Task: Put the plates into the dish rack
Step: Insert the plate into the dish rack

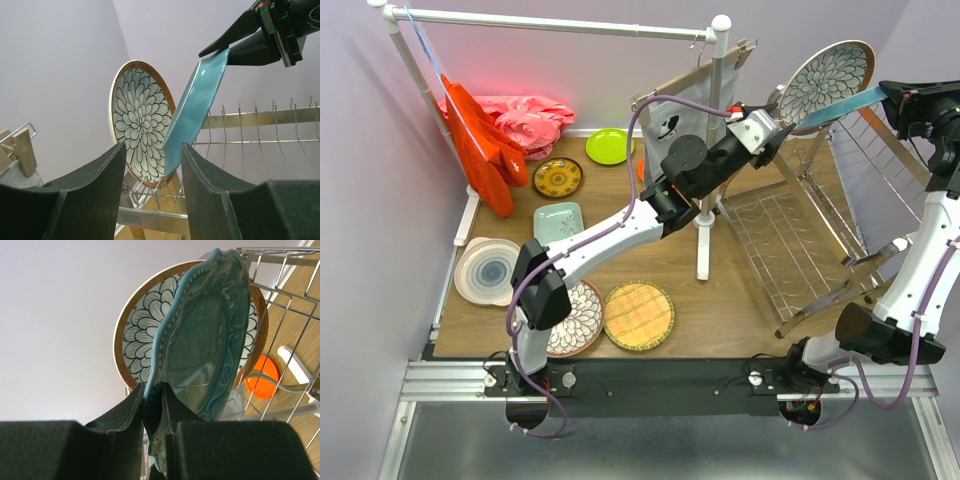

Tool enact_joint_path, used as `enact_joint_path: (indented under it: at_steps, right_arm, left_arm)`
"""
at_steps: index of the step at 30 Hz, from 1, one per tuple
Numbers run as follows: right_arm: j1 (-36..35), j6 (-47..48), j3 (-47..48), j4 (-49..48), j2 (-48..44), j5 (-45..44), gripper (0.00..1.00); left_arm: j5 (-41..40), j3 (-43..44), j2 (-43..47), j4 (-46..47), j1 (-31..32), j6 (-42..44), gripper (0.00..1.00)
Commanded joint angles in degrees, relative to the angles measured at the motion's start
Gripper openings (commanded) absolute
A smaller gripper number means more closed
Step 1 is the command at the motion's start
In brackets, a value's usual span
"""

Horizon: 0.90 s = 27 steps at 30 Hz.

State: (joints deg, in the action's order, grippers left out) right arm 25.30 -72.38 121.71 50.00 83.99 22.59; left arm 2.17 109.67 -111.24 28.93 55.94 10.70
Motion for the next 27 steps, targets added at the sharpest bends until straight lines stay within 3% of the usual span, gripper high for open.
enact_joint_path:
  at_steps: [1, 20, 27]
  right_arm:
    - [0.54, -1.01, -0.42, -5.96, -2.51, -0.35, 0.25]
    - [0.98, -2.41, -0.25, -5.35, -2.25, -0.97, 0.32]
    - [0.98, -2.68, -0.69, -5.17, -2.86, -0.7, 0.29]
  left_arm:
    - [-1.74, -2.26, 3.57, 2.18, 0.04, 0.81, 0.56]
    - [-4.37, -8.94, 8.41, 3.07, 0.04, 0.81, 0.57]
    - [-4.99, -10.44, 9.46, 3.24, 0.13, 0.81, 0.57]
